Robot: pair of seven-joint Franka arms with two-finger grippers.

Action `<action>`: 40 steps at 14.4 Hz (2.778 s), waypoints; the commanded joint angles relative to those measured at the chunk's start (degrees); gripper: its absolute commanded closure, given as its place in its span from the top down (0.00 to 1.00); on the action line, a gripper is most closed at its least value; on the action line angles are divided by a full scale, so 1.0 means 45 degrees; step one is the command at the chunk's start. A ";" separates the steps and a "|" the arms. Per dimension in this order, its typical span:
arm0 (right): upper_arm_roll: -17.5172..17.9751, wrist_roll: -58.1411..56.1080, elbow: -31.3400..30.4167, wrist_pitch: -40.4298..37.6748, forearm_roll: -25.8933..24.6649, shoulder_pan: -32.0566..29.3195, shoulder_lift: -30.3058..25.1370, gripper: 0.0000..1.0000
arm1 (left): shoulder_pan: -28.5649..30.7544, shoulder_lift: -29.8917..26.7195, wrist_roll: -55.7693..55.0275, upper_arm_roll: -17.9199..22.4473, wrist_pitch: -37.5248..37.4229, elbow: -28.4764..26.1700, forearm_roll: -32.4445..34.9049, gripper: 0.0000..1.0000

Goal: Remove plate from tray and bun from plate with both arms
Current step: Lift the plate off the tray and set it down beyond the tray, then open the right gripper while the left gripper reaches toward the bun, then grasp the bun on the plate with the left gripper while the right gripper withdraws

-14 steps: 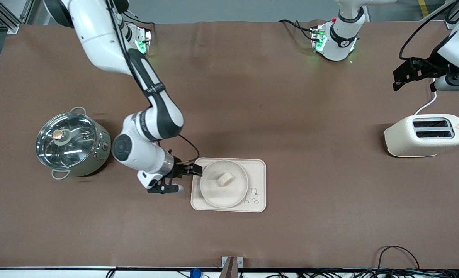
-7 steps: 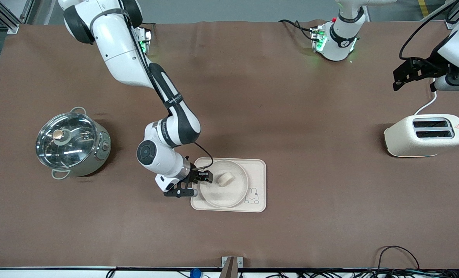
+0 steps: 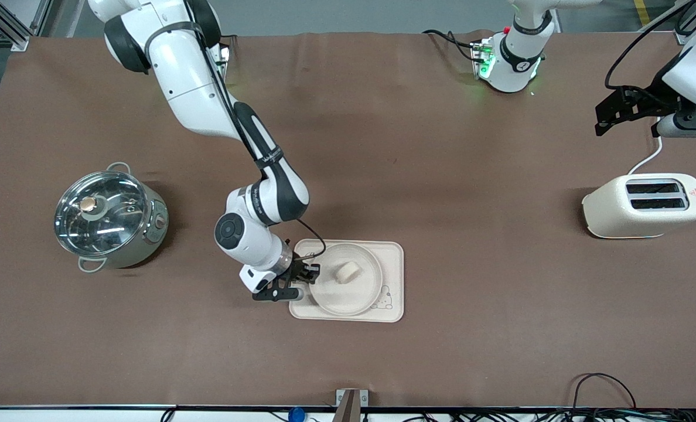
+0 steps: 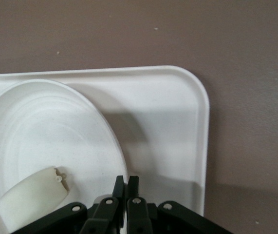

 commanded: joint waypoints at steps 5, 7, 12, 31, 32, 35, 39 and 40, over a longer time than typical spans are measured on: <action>-0.0090 -0.0669 -0.1205 -0.1725 -0.0123 0.0048 -0.2143 0.00 | -0.0044 -0.0033 -0.0055 -0.0047 -0.0249 0.0165 0.0201 1.00; -0.0090 -0.0728 -0.2899 -0.1771 -0.0143 0.0262 -0.3586 0.00 | -0.0024 -0.0033 -0.0055 -0.0106 -0.0269 0.0145 0.0201 1.00; -0.0090 -0.0767 -0.6946 -0.1342 -0.0143 0.1822 -0.5975 0.00 | -0.0044 -0.0013 -0.0094 -0.0145 -0.0269 0.0106 0.0201 1.00; -0.0362 0.0659 -0.7912 -0.1744 -0.0142 0.1147 -0.7381 1.00 | -0.1855 0.5608 -1.0437 -0.3836 0.3263 -0.0636 0.0201 1.00; -0.0440 0.0639 -0.7561 -0.2737 -0.0201 0.0562 -0.7654 1.00 | -0.2363 0.6095 -1.1296 -0.3836 0.3711 -0.0617 0.0221 1.00; -0.0675 0.0581 -0.5497 -0.6152 -0.0279 -0.1623 -0.7853 1.00 | -0.4005 0.7502 -1.4186 -0.3817 0.5662 -0.0558 0.0530 1.00; -0.0676 0.0310 -0.3770 -0.9073 -0.1676 -0.4264 -0.8181 1.00 | -0.5451 0.9261 -1.7412 -0.3817 0.8085 -0.0383 0.1665 1.00; -0.0676 -0.0176 -0.3556 -0.9674 -0.2710 -0.4635 -0.8706 1.00 | -0.5763 0.9593 -1.8037 -0.3817 0.8690 -0.0382 0.1782 1.00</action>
